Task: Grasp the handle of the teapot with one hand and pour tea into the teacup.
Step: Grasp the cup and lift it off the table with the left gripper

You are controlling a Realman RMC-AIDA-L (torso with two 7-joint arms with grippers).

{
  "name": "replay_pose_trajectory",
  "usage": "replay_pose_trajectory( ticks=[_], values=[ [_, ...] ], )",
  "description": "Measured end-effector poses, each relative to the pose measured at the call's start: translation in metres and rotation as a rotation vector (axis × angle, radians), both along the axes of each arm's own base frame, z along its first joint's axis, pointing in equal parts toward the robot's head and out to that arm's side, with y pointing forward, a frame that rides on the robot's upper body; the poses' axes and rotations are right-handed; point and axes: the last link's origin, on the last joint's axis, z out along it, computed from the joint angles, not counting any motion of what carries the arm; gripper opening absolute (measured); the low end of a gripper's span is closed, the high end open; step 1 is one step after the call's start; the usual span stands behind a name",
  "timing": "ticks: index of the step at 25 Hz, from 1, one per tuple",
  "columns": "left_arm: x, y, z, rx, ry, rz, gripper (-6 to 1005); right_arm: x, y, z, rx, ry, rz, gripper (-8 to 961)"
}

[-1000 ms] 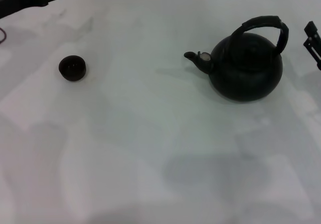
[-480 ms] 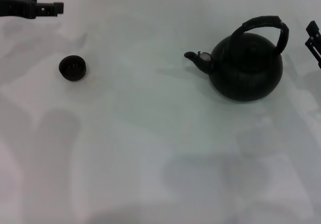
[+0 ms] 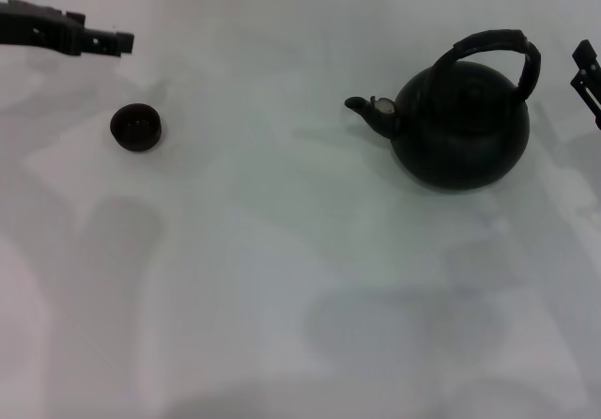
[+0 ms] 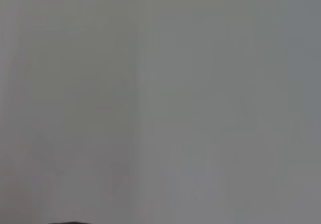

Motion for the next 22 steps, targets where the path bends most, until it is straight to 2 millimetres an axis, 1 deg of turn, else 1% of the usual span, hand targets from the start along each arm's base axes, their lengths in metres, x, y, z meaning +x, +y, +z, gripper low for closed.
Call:
replay_pose_trajectory(
  ticks=[3, 13, 16, 22],
  values=[
    [-0.001, -0.004, -0.011, -0.043, 0.001, 0.005, 879, 0.000, 0.000, 0.000, 0.000, 0.000, 0.000, 858],
    [-0.005, -0.010, -0.025, -0.086, -0.014, 0.028, 883, 0.000, 0.000, 0.000, 0.002, -0.001, 0.003, 857],
    [-0.006, -0.010, -0.026, -0.091, -0.012, 0.028, 882, 0.000, 0.000, 0.000, 0.002, -0.001, 0.002, 857],
    [-0.009, -0.010, -0.032, -0.121, 0.039, 0.036, 883, -0.001, 0.000, 0.000, 0.001, 0.000, 0.001, 857]
  ],
)
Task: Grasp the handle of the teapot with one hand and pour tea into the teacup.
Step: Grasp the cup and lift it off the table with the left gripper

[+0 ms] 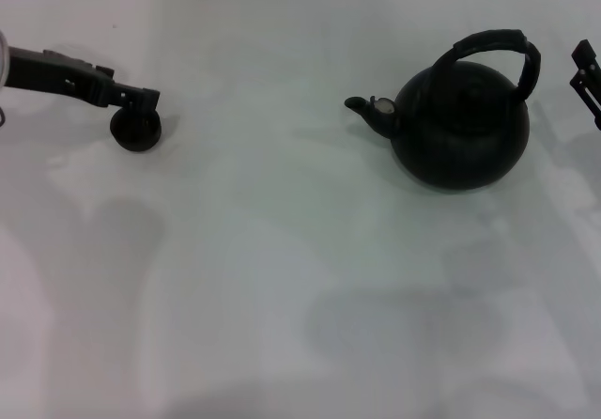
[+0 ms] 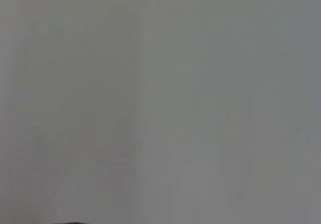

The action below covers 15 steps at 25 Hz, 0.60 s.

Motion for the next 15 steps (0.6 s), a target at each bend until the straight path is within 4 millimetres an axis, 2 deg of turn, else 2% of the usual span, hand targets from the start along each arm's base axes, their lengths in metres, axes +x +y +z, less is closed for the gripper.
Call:
replay_pose_trajectory(
  ticks=[15],
  values=[
    [0.0002, 0.0052, -0.0106, -0.021, 0.051, -0.001, 884, 0.0002, 0.0001, -0.0001, -0.001, -0.001, -0.001, 858]
  ],
)
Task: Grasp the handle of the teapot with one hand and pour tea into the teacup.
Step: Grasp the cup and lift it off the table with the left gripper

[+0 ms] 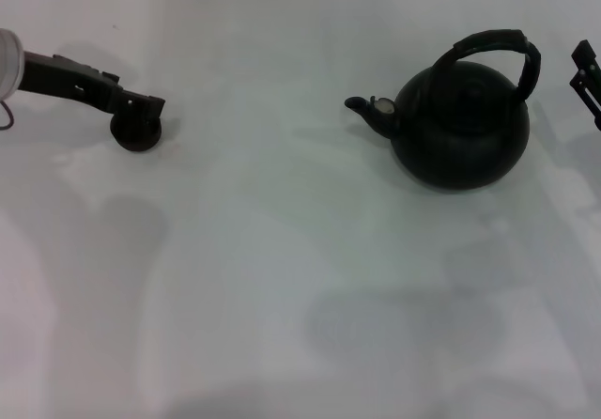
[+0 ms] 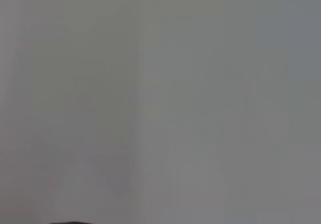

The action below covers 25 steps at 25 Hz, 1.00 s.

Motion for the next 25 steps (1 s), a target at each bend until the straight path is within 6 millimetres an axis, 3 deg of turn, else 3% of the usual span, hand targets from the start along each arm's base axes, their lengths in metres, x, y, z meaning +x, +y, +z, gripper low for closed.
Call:
replay_pose_trajectory(
  ticks=[25],
  values=[
    [-0.001, 0.000, -0.017, -0.041, 0.035, -0.005, 883, 0.002, -0.001, 0.001, -0.001, -0.005, -0.006, 857]
  ],
)
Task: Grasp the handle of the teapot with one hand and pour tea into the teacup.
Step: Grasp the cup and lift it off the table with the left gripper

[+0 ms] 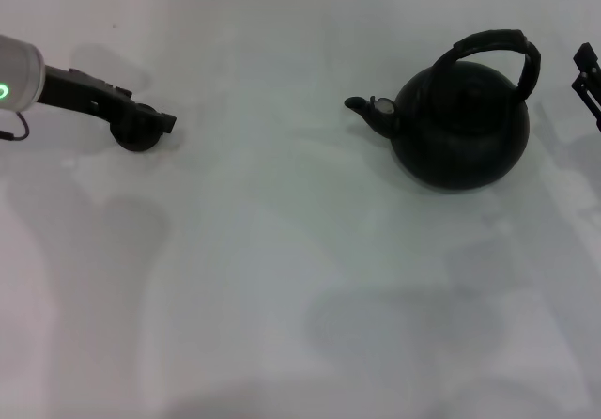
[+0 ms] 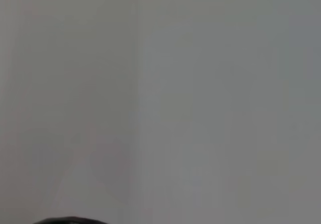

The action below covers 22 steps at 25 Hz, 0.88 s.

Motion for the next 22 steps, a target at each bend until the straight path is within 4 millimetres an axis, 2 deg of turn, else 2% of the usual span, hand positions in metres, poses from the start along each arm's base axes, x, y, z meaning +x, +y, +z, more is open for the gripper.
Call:
replay_pose_trajectory(
  ticks=[7, 22],
  values=[
    [-0.0053, -0.0010, 0.0004, -0.016, 0.051, 0.024, 881, 0.0002, 0.0001, 0.0002, 0.000, -0.002, 0.000, 858],
    [-0.0039, 0.0007, -0.0045, -0.013, 0.049, 0.028, 874, 0.0002, 0.0000, 0.0000, 0.000, -0.002, 0.000, 857]
  ],
)
